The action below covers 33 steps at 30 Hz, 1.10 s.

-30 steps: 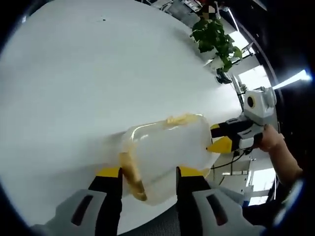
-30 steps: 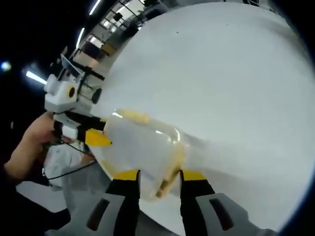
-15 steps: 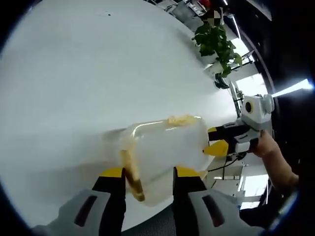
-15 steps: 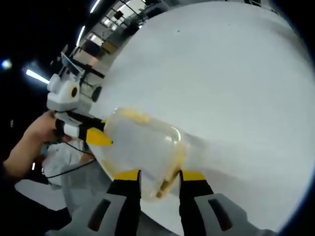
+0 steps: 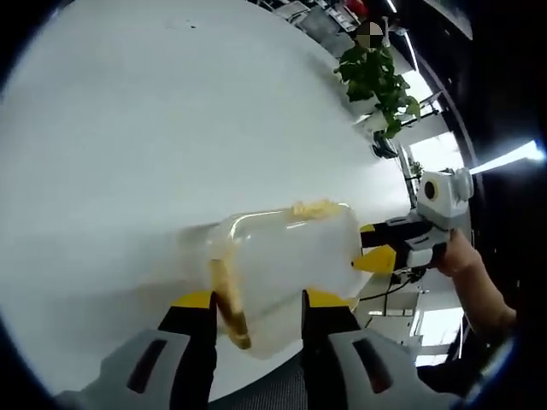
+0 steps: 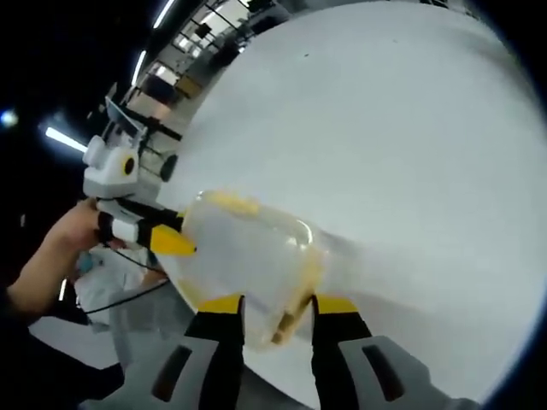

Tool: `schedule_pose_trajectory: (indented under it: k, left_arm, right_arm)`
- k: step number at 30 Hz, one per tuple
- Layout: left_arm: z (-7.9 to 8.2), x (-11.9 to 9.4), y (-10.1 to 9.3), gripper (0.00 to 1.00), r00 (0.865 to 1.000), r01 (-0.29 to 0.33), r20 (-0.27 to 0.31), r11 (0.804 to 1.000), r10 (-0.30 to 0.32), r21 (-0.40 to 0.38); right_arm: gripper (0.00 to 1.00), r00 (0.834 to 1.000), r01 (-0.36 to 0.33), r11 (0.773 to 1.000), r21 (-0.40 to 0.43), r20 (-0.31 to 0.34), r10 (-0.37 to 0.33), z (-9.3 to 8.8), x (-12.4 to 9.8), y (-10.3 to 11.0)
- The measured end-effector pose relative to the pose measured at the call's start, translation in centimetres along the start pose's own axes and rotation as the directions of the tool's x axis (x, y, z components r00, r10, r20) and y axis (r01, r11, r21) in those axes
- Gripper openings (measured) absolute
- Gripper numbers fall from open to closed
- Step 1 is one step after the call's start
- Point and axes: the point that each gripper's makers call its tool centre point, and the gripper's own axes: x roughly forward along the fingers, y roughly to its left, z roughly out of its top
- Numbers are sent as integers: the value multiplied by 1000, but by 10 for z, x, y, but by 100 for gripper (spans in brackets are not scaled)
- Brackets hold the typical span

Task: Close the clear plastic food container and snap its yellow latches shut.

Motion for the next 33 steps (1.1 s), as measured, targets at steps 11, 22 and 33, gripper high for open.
schedule_pose_trajectory:
  k: [11, 22, 33]
  left_arm:
    - [-3, -7, -3, 40, 996, -84, 19, 986, 82, 144]
    - [14, -24, -10, 45, 992, -126, 57, 943, 114, 309]
    - [23, -24, -32, 46, 992, -121, 29, 822, 126, 557]
  right_arm:
    - [30, 1000, 8, 994, -113, 3, -8, -2, -3, 2]
    - [35, 999, 29, 964, -265, 32, -21, 12, -21, 6]
    - [34, 999, 49, 886, -462, 10, -50, 22, -23, 21]
